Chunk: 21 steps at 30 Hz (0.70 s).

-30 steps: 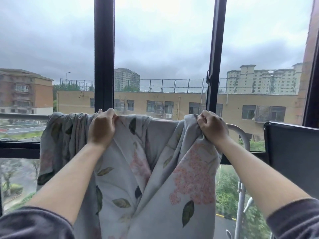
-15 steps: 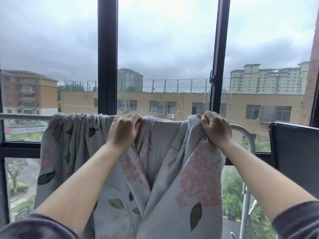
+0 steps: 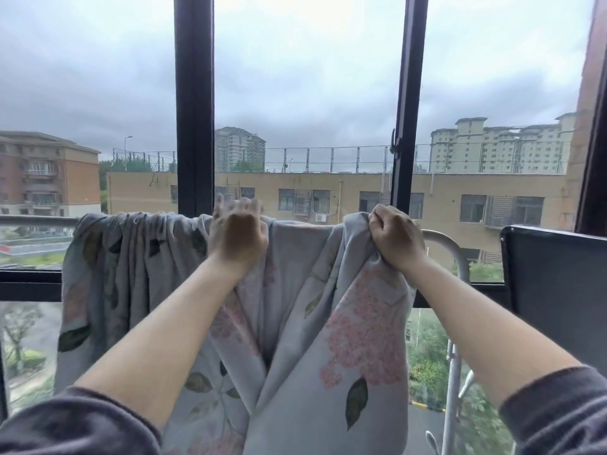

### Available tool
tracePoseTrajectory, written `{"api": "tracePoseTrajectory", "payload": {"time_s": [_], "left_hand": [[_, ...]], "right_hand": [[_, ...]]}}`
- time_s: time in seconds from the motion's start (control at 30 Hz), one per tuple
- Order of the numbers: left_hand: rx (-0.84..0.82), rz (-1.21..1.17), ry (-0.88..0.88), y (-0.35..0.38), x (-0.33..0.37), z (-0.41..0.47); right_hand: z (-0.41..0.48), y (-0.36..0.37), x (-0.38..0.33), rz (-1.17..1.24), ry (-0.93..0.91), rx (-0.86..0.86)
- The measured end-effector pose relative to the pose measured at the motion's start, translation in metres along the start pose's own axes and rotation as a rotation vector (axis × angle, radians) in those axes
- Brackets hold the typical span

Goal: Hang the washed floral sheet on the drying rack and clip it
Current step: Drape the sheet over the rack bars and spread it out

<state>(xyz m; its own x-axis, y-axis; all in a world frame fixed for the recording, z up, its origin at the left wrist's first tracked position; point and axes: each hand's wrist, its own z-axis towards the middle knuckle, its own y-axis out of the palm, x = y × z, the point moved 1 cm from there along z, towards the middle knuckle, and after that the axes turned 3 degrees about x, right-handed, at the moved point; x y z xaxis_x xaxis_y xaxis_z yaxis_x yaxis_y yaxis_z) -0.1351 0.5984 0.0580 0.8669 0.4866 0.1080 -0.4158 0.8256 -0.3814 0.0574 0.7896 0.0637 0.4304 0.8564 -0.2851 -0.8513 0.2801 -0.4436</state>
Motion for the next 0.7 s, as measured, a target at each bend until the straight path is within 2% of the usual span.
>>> {"api": "tracePoseTrajectory", "payload": {"time_s": [0.1,0.17,0.33,0.63,0.7], "left_hand": [[-0.152,-0.062,0.166,0.015,0.053,0.001],[-0.212,-0.057,0.183,0.026,0.078,0.003],[-0.152,-0.025,0.177,0.038,0.086,0.000],[-0.121,0.015,0.147,0.043,0.068,0.000],[-0.153,0.015,0.131,0.044,0.074,0.001]], "right_hand": [[0.003,-0.005,0.001,0.058,0.050,0.019],[0.008,-0.007,0.003,0.034,0.091,-0.004],[0.028,-0.025,0.019,-0.072,0.149,-0.048],[0.055,-0.081,0.083,-0.064,0.368,0.216],[0.048,-0.082,0.095,-0.145,0.379,0.126]]}}
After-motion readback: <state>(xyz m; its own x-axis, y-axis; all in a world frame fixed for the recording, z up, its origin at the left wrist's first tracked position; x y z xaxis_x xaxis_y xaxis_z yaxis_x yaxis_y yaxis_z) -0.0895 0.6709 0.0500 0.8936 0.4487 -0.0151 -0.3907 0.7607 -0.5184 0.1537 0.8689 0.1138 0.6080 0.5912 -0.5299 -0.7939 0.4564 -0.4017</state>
